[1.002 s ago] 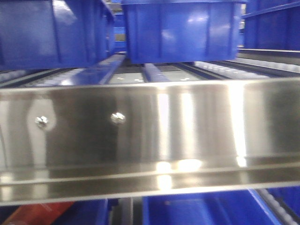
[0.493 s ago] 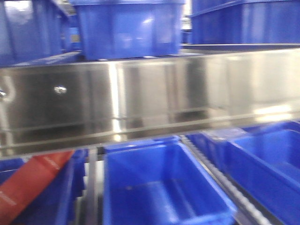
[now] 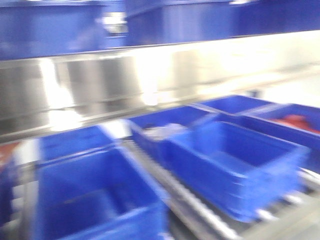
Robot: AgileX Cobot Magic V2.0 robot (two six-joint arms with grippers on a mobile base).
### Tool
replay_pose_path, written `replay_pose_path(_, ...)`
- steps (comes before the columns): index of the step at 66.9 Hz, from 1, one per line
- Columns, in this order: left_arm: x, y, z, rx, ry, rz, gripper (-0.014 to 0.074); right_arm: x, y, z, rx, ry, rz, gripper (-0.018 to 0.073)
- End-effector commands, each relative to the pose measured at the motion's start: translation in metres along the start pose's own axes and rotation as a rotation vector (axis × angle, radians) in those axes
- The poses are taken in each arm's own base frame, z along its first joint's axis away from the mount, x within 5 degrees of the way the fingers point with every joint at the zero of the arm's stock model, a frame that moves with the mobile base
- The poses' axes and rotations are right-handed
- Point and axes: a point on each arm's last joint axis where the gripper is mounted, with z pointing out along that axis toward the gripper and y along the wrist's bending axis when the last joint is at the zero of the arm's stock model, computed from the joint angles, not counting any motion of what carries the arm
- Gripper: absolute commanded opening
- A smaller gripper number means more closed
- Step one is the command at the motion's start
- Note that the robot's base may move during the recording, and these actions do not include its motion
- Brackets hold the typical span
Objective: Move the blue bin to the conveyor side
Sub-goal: 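Hold the blue bin with both grippers while backing away from the shelf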
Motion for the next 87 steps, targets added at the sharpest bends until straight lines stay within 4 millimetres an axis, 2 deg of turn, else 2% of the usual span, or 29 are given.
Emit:
replay_pose_path(1, -0.0129, 0.0015, -0.0127, -0.033, -0.151, 0.048, 0.0000, -0.0114, -0.0070, -0.0151, 0.074, -0.146, -0.059, -0.0080)
replay_pose_path(87, -0.0129, 0.0015, -0.0127, -0.033, -0.151, 0.048, 0.0000, -0.0114, -0.0070, -0.0151, 0.074, -0.146, -0.059, -0.0080)
